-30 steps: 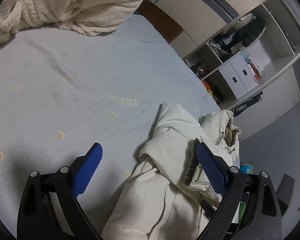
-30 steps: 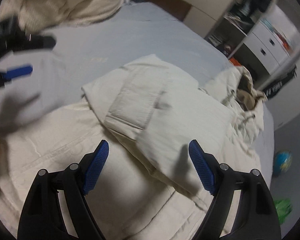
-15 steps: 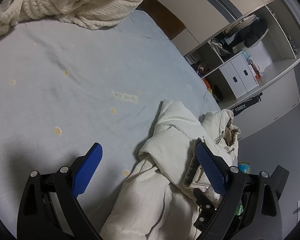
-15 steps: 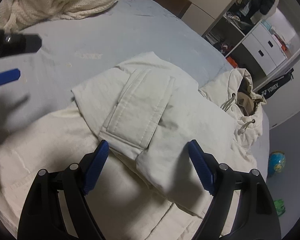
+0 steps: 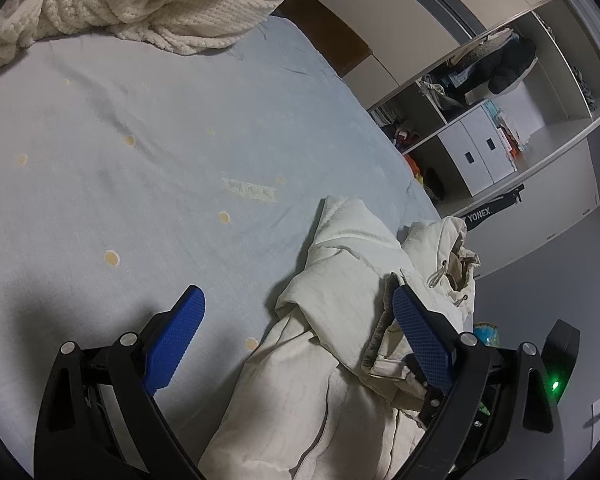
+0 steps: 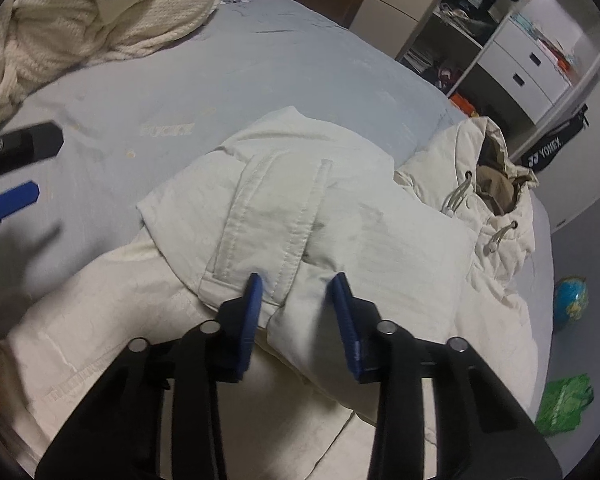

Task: Fold large clothes

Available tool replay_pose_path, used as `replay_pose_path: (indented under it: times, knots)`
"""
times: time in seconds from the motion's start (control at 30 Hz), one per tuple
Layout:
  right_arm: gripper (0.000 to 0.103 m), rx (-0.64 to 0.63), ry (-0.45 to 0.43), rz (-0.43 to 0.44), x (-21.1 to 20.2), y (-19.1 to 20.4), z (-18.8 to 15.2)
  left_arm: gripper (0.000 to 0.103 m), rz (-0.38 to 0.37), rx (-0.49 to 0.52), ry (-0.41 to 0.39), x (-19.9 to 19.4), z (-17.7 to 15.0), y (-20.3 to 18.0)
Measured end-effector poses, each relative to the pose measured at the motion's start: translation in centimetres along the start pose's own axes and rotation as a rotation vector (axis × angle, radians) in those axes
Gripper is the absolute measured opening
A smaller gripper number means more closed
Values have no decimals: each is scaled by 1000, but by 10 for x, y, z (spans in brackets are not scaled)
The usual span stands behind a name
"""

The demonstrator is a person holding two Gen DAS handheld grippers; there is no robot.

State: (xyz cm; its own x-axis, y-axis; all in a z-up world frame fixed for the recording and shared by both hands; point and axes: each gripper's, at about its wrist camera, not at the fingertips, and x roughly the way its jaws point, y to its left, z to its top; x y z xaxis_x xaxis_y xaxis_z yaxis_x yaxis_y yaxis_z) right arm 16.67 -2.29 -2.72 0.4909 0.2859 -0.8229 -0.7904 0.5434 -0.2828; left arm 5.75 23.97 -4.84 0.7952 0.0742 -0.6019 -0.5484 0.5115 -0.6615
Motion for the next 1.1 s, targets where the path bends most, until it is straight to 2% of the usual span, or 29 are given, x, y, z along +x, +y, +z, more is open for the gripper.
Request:
replay_pose_path:
  times: [0.1, 0.23, 0.4, 0.6, 0.73, 0.8, 0.9, 0.97, 1.03, 1.1]
  knots:
    - [20, 43, -15, 10, -6, -10, 2, 91, 1, 0, 3, 1, 0, 0]
    - [18, 143, -31, 26, -12, -35, 3, 91, -3, 2, 6, 2, 0, -1]
    - [17, 352, -56, 69, -20, -81, -10, 91, -8, 12, 3, 1, -1, -3]
    - [17, 655, -122, 103, -35, -151, -50, 91, -5, 21, 6, 2, -2, -4]
    - [17, 793, -110, 141, -33, -183, -81, 91, -1, 31, 9, 3, -3, -6]
    - [17, 791, -103, 158, -34, -183, -89, 91, 2, 40, 8, 3, -3, -7]
    - [18, 682, -92, 147, -37, -166, -87, 91, 7, 37, 9, 4, -4, -8]
    - [29, 602, -86, 149, -38, -148, -80, 91, 10, 37, 7, 3, -4, -8]
    - [59, 540, -85, 170, -39, -128, -71, 91, 12, 39, 5, 3, -4, -9]
    - [61, 488, -95, 172, -41, -111, -62, 91, 13, 40, 4, 2, -4, -9]
